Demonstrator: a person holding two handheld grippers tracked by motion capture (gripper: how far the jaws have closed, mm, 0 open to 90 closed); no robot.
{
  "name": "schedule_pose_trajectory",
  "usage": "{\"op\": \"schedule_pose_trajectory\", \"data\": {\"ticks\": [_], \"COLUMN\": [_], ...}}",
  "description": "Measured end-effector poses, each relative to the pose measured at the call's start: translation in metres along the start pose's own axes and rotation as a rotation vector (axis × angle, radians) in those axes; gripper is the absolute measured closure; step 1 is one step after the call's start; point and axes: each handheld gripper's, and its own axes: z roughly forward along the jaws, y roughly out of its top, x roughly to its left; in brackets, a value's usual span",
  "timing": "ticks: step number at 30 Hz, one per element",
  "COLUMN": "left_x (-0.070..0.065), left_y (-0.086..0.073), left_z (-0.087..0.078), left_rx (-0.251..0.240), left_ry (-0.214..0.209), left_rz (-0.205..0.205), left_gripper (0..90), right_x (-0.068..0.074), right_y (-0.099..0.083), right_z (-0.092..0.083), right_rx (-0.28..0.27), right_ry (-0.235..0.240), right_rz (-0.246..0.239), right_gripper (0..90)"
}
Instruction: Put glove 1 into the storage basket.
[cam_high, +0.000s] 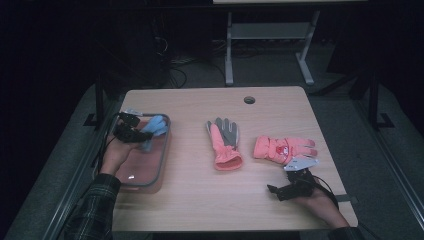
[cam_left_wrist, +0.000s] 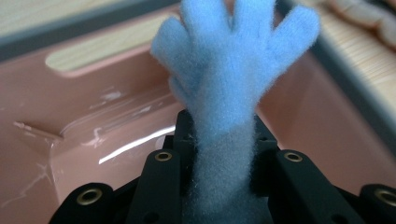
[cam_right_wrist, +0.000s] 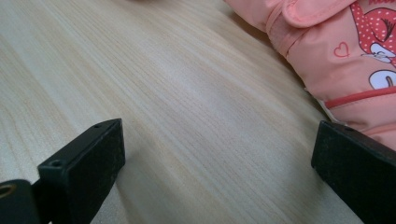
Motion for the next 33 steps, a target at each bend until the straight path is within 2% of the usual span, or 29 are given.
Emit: {"op": "schedule_pose_trajectory", "data": {"ticks": [9,11,15,18,21,22,27,29,33], "left_x": [0.002,0.002,0.003,0.003,0.006,0.007,0.010,0.008,0.001], "left_y": [-0.010,-0.010,-0.013,-0.016,-0.017,-0.017,-0.014,-0.013,-0.011], "left_z": [0.024,0.026,0.029,0.030,0.025,0.023,0.006,-0.004,-0.018], "left_rx": [0.081,0.083,0.110,0.117,0.096,0.084,0.037,0.002,-0.037], "left_ry": [-0.030,-0.035,-0.071,-0.081,-0.080,-0.079,-0.070,-0.080,-0.109], "left_rz": [-0.016,-0.013,-0.012,-0.006,-0.011,-0.025,-0.028,-0.029,-0.024], "left_gripper": [65.5,60.0,42.6,31.0,21.0,18.8,17.1,17.1,17.1], "right_x": [0.000,0.000,0.000,0.000,0.000,0.000,0.000,0.000,0.000], "right_y": [0.000,0.000,0.000,0.000,0.000,0.000,0.000,0.000,0.000], "right_z": [0.000,0.000,0.000,0.000,0.000,0.000,0.000,0.000,0.000], "right_rx": [0.000,0.000,-0.001,0.000,0.000,0.000,0.000,0.000,0.000], "right_ry": [0.000,0.000,0.000,0.000,0.000,0.000,-0.001,0.000,0.000], "right_rz": [0.002,0.001,-0.002,0.003,0.002,0.000,0.000,0.000,0.002], "right_gripper": [2.2,2.2,2.2,2.2,2.2,2.2,2.2,2.2,2.2]}}
